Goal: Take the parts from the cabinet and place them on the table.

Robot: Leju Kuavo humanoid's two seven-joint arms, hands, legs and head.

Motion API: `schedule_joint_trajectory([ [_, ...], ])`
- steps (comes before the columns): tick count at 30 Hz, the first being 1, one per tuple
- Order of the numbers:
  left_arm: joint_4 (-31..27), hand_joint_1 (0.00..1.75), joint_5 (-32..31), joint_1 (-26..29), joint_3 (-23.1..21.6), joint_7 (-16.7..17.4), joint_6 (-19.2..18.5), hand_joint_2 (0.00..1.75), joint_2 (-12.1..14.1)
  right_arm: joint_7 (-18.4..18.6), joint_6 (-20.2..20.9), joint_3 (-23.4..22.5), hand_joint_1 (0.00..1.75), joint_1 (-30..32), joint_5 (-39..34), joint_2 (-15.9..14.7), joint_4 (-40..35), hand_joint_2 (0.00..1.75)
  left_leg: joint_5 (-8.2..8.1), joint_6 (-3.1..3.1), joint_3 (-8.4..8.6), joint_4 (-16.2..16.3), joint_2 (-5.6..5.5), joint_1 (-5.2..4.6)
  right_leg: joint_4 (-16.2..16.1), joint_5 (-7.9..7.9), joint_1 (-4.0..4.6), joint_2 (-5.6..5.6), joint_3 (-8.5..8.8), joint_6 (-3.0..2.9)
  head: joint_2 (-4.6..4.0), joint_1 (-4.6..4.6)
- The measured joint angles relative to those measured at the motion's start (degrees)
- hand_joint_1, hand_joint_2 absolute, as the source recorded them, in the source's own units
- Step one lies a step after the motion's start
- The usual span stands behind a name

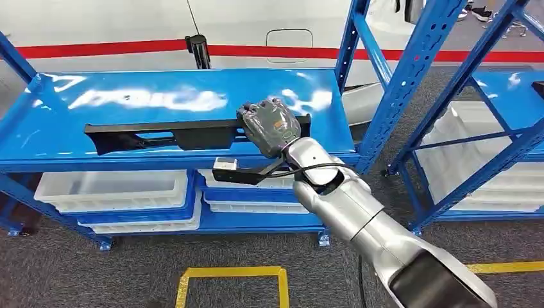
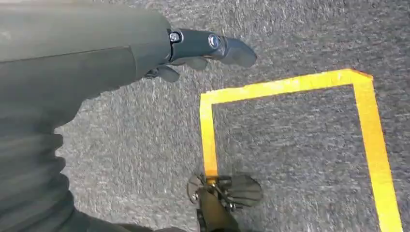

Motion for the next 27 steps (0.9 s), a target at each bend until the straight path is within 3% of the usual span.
schedule_joint_trajectory([
  [2, 0.00, 0.00, 0.00, -0.03, 0.00, 0.09, -0.04, 1.75, 0.02, 0.04, -0.07, -0.02, 1.75, 0.28, 0.04, -0.26, 0.00, 1.75, 0.60, 0.53, -0.94, 0.03, 0.01, -0.30, 9.44, -4.36, -0.08, 0.00, -4.02, -0.72, 0.00, 0.02],
  [3, 0.00, 0.00, 0.00, -0.03, 0.02, 0.15, -0.07, 1.75, 0.02, 0.07, -0.07, -0.06, 1.75, 0.54, 0.07, -0.43, 0.02, 1.75, 0.94, 0.58, -1.44, 0.08, 0.00, -0.41, 13.92, -5.99, -0.06, 0.00, -5.85, -0.71, 0.00, 0.04],
  [4, 0.00, 0.00, 0.00, -0.02, 0.00, 0.20, -0.09, 1.75, 0.02, 0.11, -0.07, -0.11, 1.75, 0.84, 0.13, -0.59, 0.04, 1.75, 1.26, 0.57, -1.84, 0.10, -0.05, -0.51, 15.71, -6.40, -0.02, 0.01, -6.39, -0.38, 0.00, 0.07],
  [5, 0.00, 0.00, -0.04, -0.01, 0.02, 0.24, -0.09, 1.75, -0.02, 0.11, -0.07, -0.13, 1.75, 1.03, 0.24, -0.74, 0.04, 1.75, 1.54, 0.51, -2.18, 0.12, -0.09, -0.63, 14.24, -5.80, -0.01, 0.00, -5.28, -0.02, 0.00, 0.04],
  [7, 0.00, 0.00, -0.07, -0.02, 0.02, 0.28, -0.09, 1.75, -0.04, 0.09, -0.07, -0.13, 1.75, 1.08, 0.28, -0.74, 0.04, 1.75, 1.96, 0.23, -2.59, 0.19, -0.13, -0.80, 4.22, -2.54, 0.01, -0.02, 0.75, 0.74, 0.00, 0.07],
  [8, 0.00, 0.00, -0.07, -0.03, 0.00, 0.28, -0.09, 1.75, -0.04, 0.09, -0.07, -0.17, 1.75, 1.06, 0.31, -0.70, 0.02, 1.75, 2.08, 0.07, -2.70, 0.31, -0.12, -0.83, -1.27, -1.11, 0.02, -0.04, 4.09, 0.74, 0.00, 0.04],
  [9, 0.00, 0.00, -0.07, -0.03, 0.02, 0.31, -0.11, 1.75, -0.04, 0.09, -0.07, -0.26, 1.75, 1.06, 0.31, -0.68, 0.02, 1.75, 2.24, -0.22, -2.96, 0.51, -0.09, -1.14, -3.55, -1.22, 0.38, -0.03, 5.17, 0.13, 0.00, 0.07],
  [10, 0.00, 0.00, -0.07, -0.04, 0.02, 0.31, -0.17, 1.75, -0.04, 0.09, -0.07, -0.31, 1.75, 1.04, 0.35, -0.57, 0.02, 1.75, 2.55, -0.61, -3.27, 0.60, -0.03, -1.20, -3.57, -0.60, 0.63, 0.00, 5.20, -0.07, 0.00, -0.09],
  [12, 0.00, 0.00, -0.09, -0.02, 0.00, 0.33, -0.72, 1.75, -0.04, 0.09, -0.07, -0.39, 1.75, 1.12, 0.61, -0.61, 0.02, 1.75, 3.01, -1.16, -3.50, 0.57, -0.01, -1.03, -3.33, -0.17, 0.64, 0.03, 4.62, -0.64, 0.00, -0.13],
  [13, 0.00, 0.00, -0.09, -0.02, 0.02, 0.35, -0.81, 1.75, -0.04, 0.09, -0.07, -0.42, 1.75, 1.12, 0.81, -0.55, 0.02, 1.75, 3.25, -1.51, -3.68, 0.61, -0.04, -1.03, -3.59, 0.24, 0.26, 0.01, 4.46, -1.15, 0.00, -0.02],
  [14, 0.00, 0.00, -0.09, -0.03, 0.02, 0.35, -0.81, 1.75, 0.26, 0.09, -0.04, -0.42, 1.75, 1.05, 0.90, -0.39, 0.02, 1.75, 2.50, -1.79, -4.26, 1.22, -0.17, -0.59, -3.83, 0.81, -0.64, -0.08, 4.37, -1.53, 0.00, -0.04],
  [16, 0.00, 0.00, -0.09, -0.02, 0.02, 0.39, -0.81, 1.75, 0.24, 0.09, -0.04, -0.44, 1.75, 1.08, 1.07, 0.09, 0.02, 1.75, -3.00, -2.64, -6.52, 7.31, -0.42, -0.24, -3.84, 1.52, -0.54, -0.09, 3.57, -2.39, 0.00, -0.37],
  [18, 0.00, 0.00, -0.13, -0.02, 0.00, 0.39, -0.79, 1.75, 0.26, 0.09, -0.02, -0.44, 1.75, 1.14, 1.25, 0.24, 0.04, 1.75, -7.90, -3.37, -9.69, 16.43, -0.43, 0.11, -3.72, 2.30, -0.35, -0.11, 2.57, -2.41, 0.00, -0.35],
  [19, 0.00, 0.00, -0.15, -0.02, 0.00, 0.42, -0.81, 1.75, 0.26, 0.09, 0.00, -0.44, 1.75, 1.23, 1.27, 0.26, 0.04, 1.75, -8.81, -3.59, -10.16, 18.84, -0.42, 0.28, -3.61, 2.68, -0.34, -0.11, 2.00, -2.24, 0.00, -0.33],
  [20, 0.00, 0.00, -0.15, -0.02, 0.02, 0.44, -0.87, 1.75, 0.28, 0.09, 0.00, -0.44, 1.75, 1.39, 1.42, 0.26, 0.04, 1.75, -8.28, -3.70, -9.13, 18.17, -0.41, 0.47, -3.45, 2.96, -0.35, -0.09, 1.46, -1.97, 0.00, -0.28],
  [21, 0.00, 0.00, -0.15, -0.03, 0.02, 0.44, -1.12, 1.75, 0.35, 0.09, 0.02, -0.44, 1.75, 1.46, 1.51, 0.26, 0.04, 1.75, -6.76, -3.78, -6.69, 14.84, -0.39, 0.68, -3.20, 3.21, -0.40, -0.08, 0.94, -1.82, 0.00, -0.33],
  [23, -0.02, 0.00, -0.17, -0.07, 0.02, 0.44, -1.16, 1.75, 0.48, 0.09, 0.02, -0.68, 1.75, 1.44, 1.70, 0.35, 0.04, 1.75, -3.35, -3.82, 0.58, 4.29, -0.43, 1.05, -2.55, 3.58, -0.53, 0.01, 0.17, -1.27, 0.00, -0.35],
  [24, -0.07, 0.00, -0.24, -0.24, 0.02, 0.44, -1.16, 1.75, 0.46, 0.09, 0.00, -0.81, 1.75, 1.44, 1.73, 0.46, 0.02, 1.75, -4.46, -3.72, 1.63, 2.01, -0.70, 0.91, -2.41, 3.85, -0.29, 0.03, 0.00, -0.86, 0.00, -0.37],
  [25, -0.07, 0.00, -0.26, -0.24, 0.02, 0.37, -1.18, 1.75, 0.46, 0.09, 0.02, -0.94, 1.75, 1.43, 1.77, 0.48, 0.04, 1.75, -3.41, -3.11, 1.25, 2.07, -0.92, 0.44, -2.44, 4.11, 0.08, -0.07, -0.11, -0.45, 0.00, -0.06],
  [27, -0.07, 0.00, -0.33, -0.30, 0.02, 0.39, -1.18, 1.75, 0.46, 0.09, 0.00, -1.01, 1.75, 1.40, 1.81, 0.72, 0.02, 1.75, -2.89, -2.15, 0.68, 2.59, -0.76, 0.03, -2.73, 4.93, -0.02, -0.10, -0.26, 0.60, 0.00, -0.06],
])
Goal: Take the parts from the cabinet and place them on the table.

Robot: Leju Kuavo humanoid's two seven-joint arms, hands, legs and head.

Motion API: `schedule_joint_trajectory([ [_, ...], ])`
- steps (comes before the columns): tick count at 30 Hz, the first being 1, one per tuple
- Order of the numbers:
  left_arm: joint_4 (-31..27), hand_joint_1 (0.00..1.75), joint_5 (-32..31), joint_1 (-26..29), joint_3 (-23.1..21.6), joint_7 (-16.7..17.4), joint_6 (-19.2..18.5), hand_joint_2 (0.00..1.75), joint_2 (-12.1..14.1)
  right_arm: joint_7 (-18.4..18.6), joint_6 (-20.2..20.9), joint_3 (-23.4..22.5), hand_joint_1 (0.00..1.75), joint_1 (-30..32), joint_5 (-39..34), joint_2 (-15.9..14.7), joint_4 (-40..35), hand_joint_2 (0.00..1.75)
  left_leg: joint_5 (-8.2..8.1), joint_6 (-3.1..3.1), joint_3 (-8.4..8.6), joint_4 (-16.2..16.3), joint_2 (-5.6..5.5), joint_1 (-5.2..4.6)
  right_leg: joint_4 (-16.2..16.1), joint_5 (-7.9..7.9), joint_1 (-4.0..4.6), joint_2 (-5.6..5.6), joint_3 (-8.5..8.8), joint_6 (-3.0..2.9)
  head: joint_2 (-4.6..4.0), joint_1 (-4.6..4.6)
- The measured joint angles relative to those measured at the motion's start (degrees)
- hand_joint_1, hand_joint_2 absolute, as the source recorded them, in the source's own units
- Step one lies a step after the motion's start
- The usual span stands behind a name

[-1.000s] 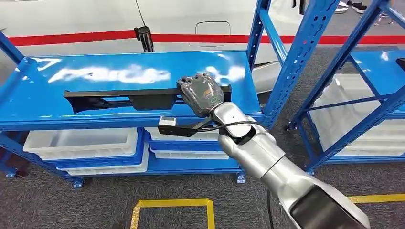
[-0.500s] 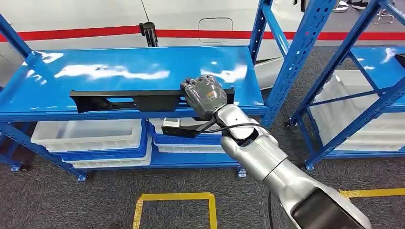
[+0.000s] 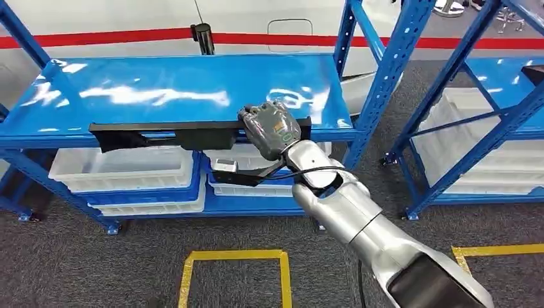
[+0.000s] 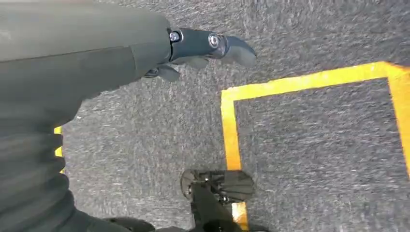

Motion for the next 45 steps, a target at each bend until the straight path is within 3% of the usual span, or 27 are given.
schedule_joint_trajectory([
  [2, 0.02, 0.00, -0.02, -0.03, 0.00, 0.00, 0.00, 1.75, -0.08, 0.00, 0.02, -0.11, 1.75, -0.02, 0.04, -0.15, 0.02, 1.75, 1.71, 1.59, -0.55, -1.13, 0.29, 0.30, -0.07, 0.54, 0.48, -0.10, -0.76, 0.87, 0.00, 0.04],
  [4, 0.00, 0.00, -0.15, -0.27, 0.00, 0.02, 0.00, 1.75, -0.07, -0.09, 0.00, -0.20, 1.75, 0.01, 0.04, -0.26, 0.02, 1.75, 3.23, 2.89, -2.28, -1.29, 0.57, -0.13, 5.28, -5.14, 0.24, 0.01, -3.48, -0.65, 0.00, 0.20],
  [6, 0.00, 0.00, -0.24, -0.29, 0.00, 0.02, -0.02, 1.75, -0.04, -0.09, 0.00, -0.24, 1.75, 0.12, 0.07, -0.44, 0.02, 1.75, 4.65, 3.12, -4.26, -1.25, 0.59, -0.43, 15.07, -10.46, 0.16, 0.03, -6.24, -1.12, 0.00, 0.20],
  [8, 0.00, 0.00, -0.26, -0.29, 0.02, 0.07, -0.02, 1.75, -0.04, -0.09, 0.11, -0.37, 1.75, 0.37, -0.13, -0.59, 0.02, 1.75, 6.01, 3.09, -6.02, -1.21, 0.63, -0.66, 19.57, -11.17, 0.22, 0.03, -6.27, -0.27, 0.00, 0.24],
  [10, 0.00, 0.00, -0.26, -0.30, 0.00, 0.09, 0.00, 1.75, -0.07, -0.13, 0.61, -0.52, 1.75, 0.46, -0.83, -0.61, 0.02, 1.75, 7.54, 2.91, -7.93, -1.20, 0.61, -0.95, 14.27, -8.07, 0.47, 0.02, -1.10, 0.73, 0.00, 0.26],
  [11, 0.00, 0.00, -0.26, -0.30, 0.00, 0.09, 0.00, 1.75, -0.07, -0.13, 0.52, -0.66, 1.75, 0.46, -0.83, -0.50, -0.02, 1.75, 8.23, 2.74, -8.67, -1.19, 0.58, -1.11, 9.51, -7.46, 0.57, 0.02, 2.50, 0.43, 0.00, 0.22],
  [13, -0.02, 0.00, -0.33, -0.31, 0.02, 0.11, 0.02, 1.75, -0.13, -0.22, 0.28, -1.12, 1.75, 0.44, -0.81, -0.13, -0.57, 1.75, 9.45, 2.20, -9.73, -1.09, 0.57, -1.44, -1.38, -10.40, 1.36, -0.08, 10.01, -1.07, 0.00, 0.24],
  [15, 0.00, 0.00, -0.35, -0.25, 0.02, 0.18, 0.02, 1.75, -0.15, -0.55, -0.29, -1.57, 1.75, 0.50, -1.07, -0.11, -0.68, 1.75, 11.04, 1.56, -9.62, -1.91, 0.78, -0.97, -0.99, -9.25, 1.50, 0.14, 8.11, -1.17, 0.00, -0.13],
  [16, 0.00, 0.00, -0.35, -0.25, 0.02, 0.20, 0.02, 1.75, -0.22, -0.59, -0.44, -1.64, 1.75, 0.53, -1.16, -0.13, -0.70, 1.75, 11.66, 1.08, -9.59, -2.33, 0.75, -0.88, -1.02, -8.81, 1.67, 0.12, 7.92, -1.78, 0.00, -0.29],
  [17, 0.02, 0.00, -0.35, -0.14, 0.02, 0.20, 0.04, 1.75, -0.09, -0.66, -0.44, -1.71, 1.75, 0.61, -1.31, -0.15, -0.70, 1.75, 11.86, 0.69, -10.03, -2.43, 0.63, -0.80, -1.50, -7.75, 0.21, 0.01, 7.75, -2.37, 0.00, -0.15],
  [18, 0.02, 0.00, -0.35, -0.08, 0.02, 0.20, 0.04, 1.75, -0.04, -0.81, -0.44, -1.75, 1.75, 0.51, -1.49, -0.07, -0.70, 1.75, 9.40, 0.40, -10.72, -1.28, 0.32, -0.55, -1.49, -7.06, 0.26, -0.17, 7.57, -2.60, 0.00, -0.21],
  [19, 0.04, 0.00, -0.35, 0.01, 0.02, 0.20, 0.04, 1.75, -0.07, -0.94, -0.44, -1.79, 1.75, 0.54, -1.64, 0.02, -0.70, 1.75, 4.98, 0.06, -11.62, 1.73, 0.33, -0.26, -1.48, -6.16, 0.19, -0.21, 6.91, -3.53, 0.00, -0.55],
  [21, 0.04, 0.00, -0.35, -0.01, 0.02, 0.15, 0.04, 1.75, -0.07, -1.35, -0.39, -1.86, 1.75, 0.55, -2.03, 0.17, -0.70, 1.75, -1.39, -0.83, -13.68, 10.77, 0.30, 0.18, -1.43, -4.73, 0.19, -0.22, 5.25, -3.42, 0.00, -0.54],
  [22, 0.04, 0.00, -0.35, -0.01, 0.02, 0.09, 0.04, 1.75, -0.07, -1.57, -0.31, -1.86, 1.75, 0.63, -2.34, 0.15, -0.70, 1.75, -2.52, -1.24, -14.20, 14.81, 0.31, 0.43, -1.39, -4.06, 0.17, -0.23, 4.38, -3.23, 0.00, -0.52],
  [24, 0.04, 0.00, -0.37, -0.01, 0.02, 0.07, 0.04, 1.75, -0.04, -1.92, -0.07, -1.86, 1.75, 0.74, -2.86, 0.15, -0.68, 1.75, 0.17, -1.82, -12.55, 16.68, 0.33, 1.05, -1.10, -2.86, -0.05, -0.24, 2.56, -2.63, 0.00, -0.55],
  [26, 0.02, 0.00, -0.41, -0.03, 0.04, -0.02, 0.09, 1.75, -0.02, -2.12, -0.07, -1.92, 1.75, 0.75, -3.32, 0.13, -0.70, 1.75, 3.25, -2.45, -6.35, 10.16, 0.37, 1.68, -0.20, -2.00, -0.56, -0.21, 0.70, -1.79, 0.00, -0.59],
  [27, 0.00, 0.00, -0.41, -0.20, 0.04, -0.07, 0.17, 1.75, -0.04, -2.27, -0.09, -2.03, 1.75, 0.72, -3.72, 0.15, -0.72, 1.75, 0.83, -2.96, -2.27, 4.13, 0.23, 1.95, 0.53, -1.66, -0.40, -0.20, 0.01, -1.45, 0.00, -0.57],
  [28, -0.02, 0.00, -0.44, -0.26, 0.04, -0.09, 0.22, 1.75, -0.22, -2.45, -0.11, -2.21, 1.75, 0.70, -3.87, 0.22, -0.85, 1.75, -1.05, -2.69, 0.22, 0.70, -0.10, 1.32, 0.75, -1.37, -0.21, -0.14, -0.57, -1.01, 0.00, -0.87],
  [29, -0.04, 0.00, -0.44, -0.25, 0.04, -0.11, 0.28, 1.75, -0.20, -2.51, -0.11, -2.32, 1.75, 0.82, -4.00, 0.46, -0.87, 1.75, -0.63, -1.65, -0.52, 1.25, -0.27, 1.28, 0.55, -0.99, -0.06, -0.23, -0.48, -0.49, 0.00, -0.50],
  [32, -0.04, 0.00, -0.41, -0.25, 0.06, -0.24, 0.33, 1.75, -0.22, -2.71, -0.11, -2.40, 1.75, 0.86, -4.13, 0.46, -1.14, 1.75, 0.23, 0.30, -1.35, 0.47, -0.22, 0.56, 0.15, 0.17, 0.30, -0.19, -1.03, 1.04, 0.00, -0.44],
  [34, -0.04, 0.00, -0.41, -0.27, 0.09, -0.57, 0.41, 1.75, -0.24, -2.73, -0.02, -2.40, 1.75, 0.93, -3.67, 0.33, -1.31, 1.75, 1.79, 2.24, -2.39, -0.04, 0.09, 0.52, 3.87, -3.69, -0.03, -0.11, -3.36, 0.00, 0.00, -0.33],
  [36, -0.04, 0.00, -0.41, -0.24, 0.13, -0.65, 0.46, 1.75, -0.22, -2.75, 0.09, -2.32, 1.75, 1.01, -3.00, 0.33, -1.60, 1.75, 2.99, 2.56, -3.92, -0.01, 0.11, 0.29, 12.79, -9.19, -0.07, -0.08, -6.44, -0.75, 0.00, -0.15],
  [38, -0.04, 0.00, -0.41, -0.19, 0.20, -0.83, 0.50, 1.75, -0.22, -2.56, 0.26, -2.19, 1.75, 1.21, -2.69, 0.31, -1.64, 1.75, 4.15, 2.59, -5.42, 0.04, 0.11, 0.01, 19.76, -10.65, 0.00, -0.07, -8.05, -0.14, 0.00, -0.13],
  [39, -0.04, 0.00, -0.41, -0.12, 0.30, -0.98, 0.52, 1.75, -0.22, -2.54, 0.44, -2.14, 1.75, 1.30, -2.53, 0.31, -1.64, 1.75, 4.73, 2.51, -6.19, 0.06, 0.11, -0.10, 19.65, -9.57, 0.12, -0.05, -7.00, 0.45, 0.00, -0.15],
  [41, -0.04, 0.00, -0.50, -0.05, 0.52, -1.22, 0.52, 1.75, -0.22, -2.49, 0.63, -2.03, 1.75, 1.28, -2.23, 0.44, -1.70, 1.75, 5.72, 2.32, -7.35, 0.11, -0.06, -0.37, 12.55, -7.03, 0.58, -0.03, -1.25, 0.69, 0.00, -0.13],
  [43, -0.04, 0.00, -0.74, -0.04, 0.63, -1.22, 0.52, 1.75, -0.55, -2.40, 0.63, -2.03, 1.75, 1.20, -1.64, 0.63, -2.23, 1.75, 6.40, 1.81, -8.05, 0.15, -0.38, -0.44, 2.23, -8.14, 1.16, 1.89, 6.99, -1.13, 0.00, -0.24],
  [45, -0.04, 0.00, -0.90, -0.10, 0.66, -1.20, 0.48, 1.75, -0.50, -2.23, 0.68, -1.95, 1.75, 1.10, -1.31, 0.74, -2.49, 1.75, 7.46, 1.03, -8.20, -0.08, -0.42, -0.31, 0.19, -8.33, 1.36, 1.69, 7.24, -1.09, 0.00, -0.02],
])
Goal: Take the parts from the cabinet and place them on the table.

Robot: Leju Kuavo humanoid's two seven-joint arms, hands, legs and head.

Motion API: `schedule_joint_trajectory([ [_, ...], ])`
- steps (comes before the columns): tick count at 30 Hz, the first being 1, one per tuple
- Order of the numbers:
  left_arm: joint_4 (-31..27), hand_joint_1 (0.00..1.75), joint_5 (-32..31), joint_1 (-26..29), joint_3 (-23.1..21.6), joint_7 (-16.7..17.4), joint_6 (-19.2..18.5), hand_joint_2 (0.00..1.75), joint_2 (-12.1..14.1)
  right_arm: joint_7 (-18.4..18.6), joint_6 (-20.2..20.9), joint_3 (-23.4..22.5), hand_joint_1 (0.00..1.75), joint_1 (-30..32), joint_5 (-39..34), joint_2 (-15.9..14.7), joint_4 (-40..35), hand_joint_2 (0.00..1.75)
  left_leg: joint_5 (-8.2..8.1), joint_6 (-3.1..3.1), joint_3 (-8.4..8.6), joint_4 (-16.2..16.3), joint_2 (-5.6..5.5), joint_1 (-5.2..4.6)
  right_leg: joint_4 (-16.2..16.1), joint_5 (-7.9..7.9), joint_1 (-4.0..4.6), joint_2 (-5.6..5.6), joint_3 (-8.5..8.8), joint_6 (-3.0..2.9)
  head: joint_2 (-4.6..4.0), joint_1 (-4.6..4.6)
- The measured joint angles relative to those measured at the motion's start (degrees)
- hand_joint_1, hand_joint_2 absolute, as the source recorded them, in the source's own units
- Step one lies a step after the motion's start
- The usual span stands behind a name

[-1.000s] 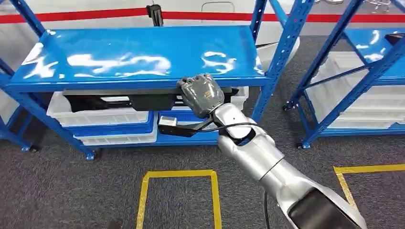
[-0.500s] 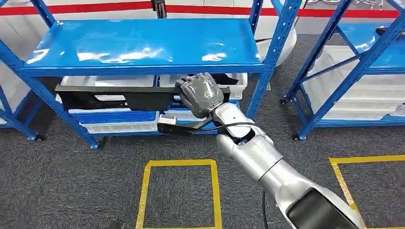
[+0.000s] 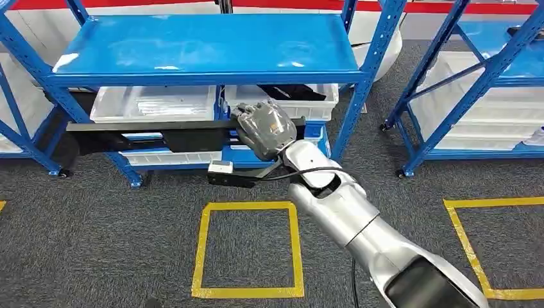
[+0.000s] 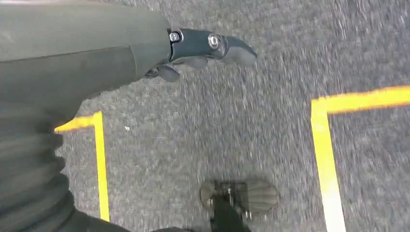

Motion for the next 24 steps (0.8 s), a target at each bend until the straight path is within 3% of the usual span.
schedule_joint_trajectory([
  [1, 0.00, 0.00, -0.07, 0.04, 0.00, 0.00, -0.02, 1.75, -0.04, 0.09, 0.02, 0.04, 1.75, 0.00, 0.31, 0.00, -0.02, 1.75, 0.24, -0.31, 0.01, -0.09, -0.19, 0.08, -0.03, 0.13, 0.21, -0.19, -0.34, -0.16, 0.00, -0.02],
  [2, 0.00, 0.00, -0.07, 0.08, 0.00, 0.02, -0.02, 1.75, -0.04, 0.22, 0.09, 0.11, 1.75, 0.06, 0.61, 0.00, -0.02, 1.75, 0.64, -0.72, -0.04, -0.34, -0.64, -0.19, -0.57, 0.63, -0.25, -0.57, -0.28, -0.65, 0.00, -0.11],
  [3, 0.00, 0.00, -0.07, 0.09, 0.02, 0.02, 0.04, 1.75, 0.13, 0.26, 0.17, 0.22, 1.75, 0.06, 0.76, 0.02, -0.04, 1.75, 0.06, -0.84, -0.55, 0.15, -0.52, 0.26, -0.97, 1.26, -1.71, -1.17, -0.01, -0.93, 0.00, 0.00],
  [4, 0.00, 0.00, -0.07, 0.16, 0.02, 0.04, 0.04, 1.75, 0.13, 0.31, 0.28, 0.26, 1.75, 0.05, 0.74, 0.15, -0.09, 1.75, -2.01, -1.04, -1.21, 2.00, -0.13, 0.19, -1.08, 1.56, -1.61, -1.41, -0.18, -1.71, 0.00, -0.22],
  [5, 0.00, 0.00, -0.07, 0.20, 0.04, 0.09, 0.04, 1.75, 0.15, 0.33, 0.28, 0.33, 1.75, 0.07, 0.76, 0.26, -0.13, 1.75, -4.76, -1.41, -2.50, 5.91, 0.03, 0.41, -1.09, 1.67, -1.50, -1.88, -0.26, -1.96, 0.00, -0.26],
  [7, 0.02, 0.00, -0.07, 0.25, 0.09, 0.09, 0.07, 1.75, 0.24, 0.37, 0.33, 0.57, 1.75, 0.18, 0.83, 0.28, -0.13, 1.75, -8.80, -2.22, -5.65, 14.66, 0.16, 0.73, -1.01, 1.80, -1.37, -2.79, -0.49, -1.98, 0.00, -0.22],
  [8, 0.02, 0.00, -0.07, 0.34, 0.11, 0.09, 0.07, 1.75, 0.24, 0.37, 0.41, 0.65, 1.75, 0.33, 0.92, 0.26, -0.13, 1.75, -9.26, -2.55, -6.24, 16.80, 0.26, 0.97, -0.95, 1.86, -1.36, -3.23, -0.59, -2.03, 0.00, -0.20],
  [9, 0.02, 0.00, -0.07, 0.46, 0.17, 0.11, 0.07, 1.75, 0.24, 0.37, 0.44, 0.74, 1.75, 0.49, 0.94, 0.26, -0.13, 1.75, -8.45, -2.85, -5.50, 16.16, 0.50, 1.32, -0.91, 1.90, -1.45, -3.69, -0.69, -1.96, 0.00, -0.20],
  [10, 0.02, 0.00, -0.07, 0.53, 0.24, 0.13, 0.07, 1.75, 0.31, 0.37, 0.44, 0.85, 1.75, 0.60, 0.98, 0.28, -0.13, 1.75, -6.61, -3.19, -3.42, 13.05, 0.85, 1.65, -0.73, 1.91, -1.53, -4.06, -0.76, -1.89, 0.00, -0.24],
  [11, 0.02, 0.00, -0.09, 0.55, 0.26, 0.13, 0.07, 1.75, 0.39, 0.37, 0.44, 0.85, 1.75, 0.60, 1.00, 0.26, -0.13, 1.75, -4.15, -3.53, -0.05, 7.59, 1.63, 2.02, -0.39, 1.72, -1.73, -4.47, -0.83, -1.62, 0.00, -0.22],
  [12, 0.00, 0.00, -0.11, 0.55, 0.26, 0.13, 0.07, 1.75, 0.42, 0.39, 0.46, 0.85, 1.75, 0.59, 1.03, 0.28, -0.18, 1.75, -2.84, -3.84, 2.81, 2.80, 2.82, 2.27, 0.00, 1.44, -1.83, -4.76, -0.83, -1.19, 0.00, -0.26],
  [13, 0.02, 0.00, -0.15, 0.51, 0.24, 0.15, 0.07, 1.75, 0.15, 0.48, 0.52, 0.85, 1.75, 0.57, 1.07, 0.24, -0.28, 1.75, -4.64, -3.85, 3.73, 1.67, 3.76, 1.47, 0.08, 1.28, -1.29, -5.01, -1.27, -0.78, 0.00, -0.48],
  [14, 0.02, 0.00, -0.24, 0.55, 0.28, 0.18, 0.09, 1.75, 0.28, 0.61, 0.70, 0.85, 1.75, 0.53, 1.15, 0.30, -0.33, 1.75, -3.64, -2.51, 3.20, 2.02, 3.08, 1.22, 0.25, 1.25, -0.83, -5.40, -1.38, -0.45, 0.00, -0.42],
  [17, 0.04, 0.00, -0.50, 0.62, 0.33, 0.31, 0.11, 1.75, 0.33, 0.70, 0.77, 0.83, 1.75, 0.59, 1.29, 0.28, -0.53, 1.75, -3.92, -1.24, 2.59, 1.43, 2.02, 0.80, 0.25, 1.28, -0.37, -6.36, -1.28, 0.53, 0.00, -0.26],
  [18, 0.04, 0.00, -0.55, 0.63, 0.33, 0.42, 0.11, 1.75, 0.31, 0.72, 0.87, 0.81, 1.75, 0.61, 1.40, 0.22, -0.70, 1.75, -3.53, -0.55, 2.82, 0.82, 1.59, 1.28, 0.72, 0.67, -0.60, -5.86, -2.11, 0.99, 0.00, -0.22],
  [19, 0.04, 0.00, -0.57, 0.57, 0.33, 0.42, 0.11, 1.75, 0.26, 0.72, 0.90, 0.79, 1.75, 0.57, 1.44, 0.17, -0.79, 1.75, -3.32, -0.06, 2.71, 0.68, 1.23, 1.08, 2.79, -0.59, -0.80, -3.92, -2.97, 0.72, 0.00, -0.18],
  [20, 0.04, 0.00, -0.57, 0.51, 0.33, 0.42, 0.11, 1.75, 0.26, 0.74, 0.90, 0.76, 1.75, 0.54, 1.42, 0.06, -0.87, 1.75, -3.16, 0.45, 2.48, 0.68, 0.91, 1.04, 6.62, -2.32, -0.87, -2.76, -4.86, 0.23, 0.00, -0.18],
  [22, 0.04, 0.00, -0.66, 0.49, 0.33, 0.42, 0.11, 1.75, 0.26, 0.76, 0.96, 0.74, 1.75, 0.76, 1.51, -0.35, -0.90, 1.75, -2.97, 0.73, 2.12, 0.68, -0.22, 0.98, 16.69, -5.77, -0.90, -2.00, -9.96, -0.24, 0.00, -0.09],
  [23, 0.04, 0.00, -0.66, 0.51, 0.33, 0.44, 0.11, 1.75, 0.26, 0.87, 1.05, 0.74, 1.75, 0.96, 1.62, -0.57, -0.90, 1.75, -2.88, 0.84, 1.99, 0.68, -0.87, 0.92, 19.54, -6.33, -0.85, -1.83, -11.51, -0.03, 0.00, -0.07],
  [24, 0.04, 0.00, -0.66, 0.56, 0.33, 0.44, 0.11, 1.75, 0.26, 0.90, 1.14, 0.74, 1.75, 1.16, 1.68, -0.72, -0.90, 1.75, -2.78, 0.85, 1.93, 0.69, -1.55, 0.85, 19.45, -5.77, -0.83, -1.73, -11.66, 0.28, 0.00, -0.09],
])
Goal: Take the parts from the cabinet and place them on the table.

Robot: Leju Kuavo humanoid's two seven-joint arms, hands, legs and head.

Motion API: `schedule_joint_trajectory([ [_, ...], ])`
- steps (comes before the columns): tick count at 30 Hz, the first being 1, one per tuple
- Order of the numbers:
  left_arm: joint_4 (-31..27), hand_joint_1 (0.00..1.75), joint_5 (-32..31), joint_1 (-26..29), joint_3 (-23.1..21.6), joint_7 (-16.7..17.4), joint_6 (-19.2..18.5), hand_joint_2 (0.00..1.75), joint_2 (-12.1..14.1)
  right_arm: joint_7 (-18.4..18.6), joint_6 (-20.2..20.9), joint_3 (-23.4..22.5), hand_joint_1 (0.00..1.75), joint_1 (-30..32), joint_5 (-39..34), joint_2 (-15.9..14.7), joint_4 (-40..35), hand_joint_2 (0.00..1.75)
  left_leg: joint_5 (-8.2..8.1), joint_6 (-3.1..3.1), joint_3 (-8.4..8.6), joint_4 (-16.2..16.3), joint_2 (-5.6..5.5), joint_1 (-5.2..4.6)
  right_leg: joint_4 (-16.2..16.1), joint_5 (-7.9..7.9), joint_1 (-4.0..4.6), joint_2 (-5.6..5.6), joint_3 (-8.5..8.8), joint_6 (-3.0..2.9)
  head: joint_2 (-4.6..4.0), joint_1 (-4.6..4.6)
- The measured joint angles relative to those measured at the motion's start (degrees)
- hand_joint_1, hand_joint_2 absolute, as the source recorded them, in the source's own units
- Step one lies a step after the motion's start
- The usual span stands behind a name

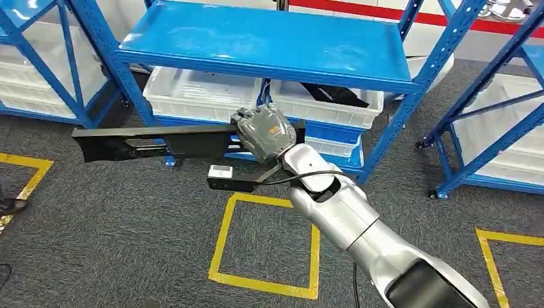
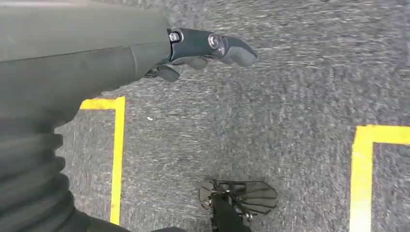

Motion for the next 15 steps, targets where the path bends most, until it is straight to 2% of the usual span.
schedule_joint_trajectory([
  [1, 0.00, 0.00, 0.00, 0.01, 0.00, 0.00, 0.00, 1.75, -0.02, 0.00, 0.04, 0.00, 1.75, 0.07, 0.02, -0.07, 0.00, 1.75, 0.11, -0.08, -0.02, 0.01, -0.67, -0.03, -3.18, 1.70, 0.00, 0.07, 1.46, 0.47, 0.00, -0.02],
  [2, 0.00, 0.00, -0.02, 0.00, 0.00, 0.00, 0.00, 1.75, -0.02, 0.00, 0.02, 0.00, 1.75, 0.03, 0.02, -0.06, -0.02, 1.75, 0.23, -0.24, -0.02, 0.01, -1.31, -0.04, -8.02, 3.77, 0.03, 0.38, 3.85, 0.84, 0.00, 0.00],
  [3, 0.00, 0.00, -0.02, -0.02, 0.00, 0.00, -0.02, 1.75, -0.04, 0.00, 0.02, -0.04, 1.75, -0.04, 0.02, -0.04, -0.11, 1.75, 0.36, -0.45, -0.02, 0.01, -1.87, -0.04, -13.73, 5.89, -0.06, 1.32, 6.71, 1.00, 0.00, -0.02],
  [4, 0.00, 0.00, -0.02, -0.02, 0.00, 0.00, 0.00, 1.75, -0.07, 0.00, 0.02, -0.11, 1.75, -0.11, 0.02, -0.07, -0.17, 1.75, 0.53, -0.72, -0.17, 0.02, -2.25, -0.02, -17.61, 6.83, -0.26, 3.55, 8.59, 0.81, 0.00, 0.02],
  [5, 0.00, 0.00, -0.02, -0.04, 0.00, 0.00, -0.02, 1.75, -0.07, 0.00, 0.02, -0.11, 1.75, -0.16, 0.02, -0.04, -0.20, 1.75, 0.60, -1.01, -0.38, 0.22, -2.81, -0.41, -18.23, 7.13, 0.02, 3.36, 8.63, 0.44, 0.00, -0.02],
  [8, 0.00, 0.00, -0.07, 0.19, 0.02, 0.00, -0.02, 1.75, -0.07, 0.00, 0.04, -0.11, 1.75, -0.16, 0.09, 0.02, -0.22, 1.75, 1.38, -2.20, -0.78, -0.41, -3.85, -0.06, -18.11, 7.67, 0.24, 2.09, 8.54, -0.39, 0.00, -0.02],
  [9, 0.00, 0.00, -0.07, 0.22, 0.07, 0.02, -0.02, 1.75, 0.09, 0.02, 0.04, -0.11, 1.75, -0.22, 0.11, 0.13, -0.24, 1.75, 1.25, -2.37, -1.10, -0.10, -3.33, 0.07, -18.69, 8.20, -0.92, 1.51, 8.70, -1.11, 0.00, -0.06],
  [10, 0.00, 0.00, -0.07, 0.26, 0.09, 0.02, -0.02, 1.75, 0.09, 0.04, 0.04, -0.11, 1.75, -0.22, 0.11, 0.35, -0.30, 1.75, 0.32, -2.51, -1.46, 0.88, -0.70, -0.28, -18.80, 8.33, -0.82, 1.07, 8.77, -1.42, 0.00, -0.24],
  [11, 0.00, 0.00, -0.09, 0.22, 0.09, 0.04, -0.02, 1.75, 0.09, 0.09, 0.04, -0.13, 1.75, -0.34, 0.15, 0.39, -0.35, 1.75, -1.96, -2.71, -2.59, 3.85, 1.05, -0.25, -18.80, 8.41, -0.71, 0.70, 8.75, -1.98, 0.00, -0.48],
  [12, 0.00, 0.00, -0.09, 0.16, 0.11, 0.07, -0.04, 1.75, 0.09, 0.15, 0.04, -0.13, 1.75, -0.32, 0.22, 0.44, -0.35, 1.75, -4.54, -2.93, -4.47, 8.45, 1.76, -0.13, -18.79, 8.40, -0.55, 0.12, 8.75, -1.99, 0.00, -0.41],
  [13, 0.00, 0.00, -0.13, 0.16, 0.11, 0.09, -0.04, 1.75, 0.09, 0.17, 0.04, -0.13, 1.75, -0.19, 0.26, 0.42, -0.35, 1.75, -6.77, -3.12, -6.64, 13.44, 1.99, -0.10, -18.78, 8.39, -0.40, -0.43, 8.70, -2.01, 0.00, -0.33],
  [14, 0.00, 0.00, -0.22, 0.18, 0.11, 0.13, -0.07, 1.75, 0.04, 0.22, 0.04, -0.11, 1.75, 0.04, 0.50, 0.42, -0.33, 1.75, -8.02, -3.28, -8.24, 17.12, 2.04, -0.07, -18.76, 8.38, -0.27, -1.07, 8.65, -2.03, 0.00, -0.44],
  [15, 0.00, 0.00, -0.28, 0.20, 0.11, 0.22, -0.07, 1.75, 0.04, 0.28, 0.04, -0.09, 1.75, 0.27, 0.68, 0.42, -0.33, 1.75, -7.84, -3.34, -8.47, 17.93, 2.05, -0.03, -18.76, 8.36, -0.17, -1.60, 8.66, -2.03, 0.00, -0.35],
])
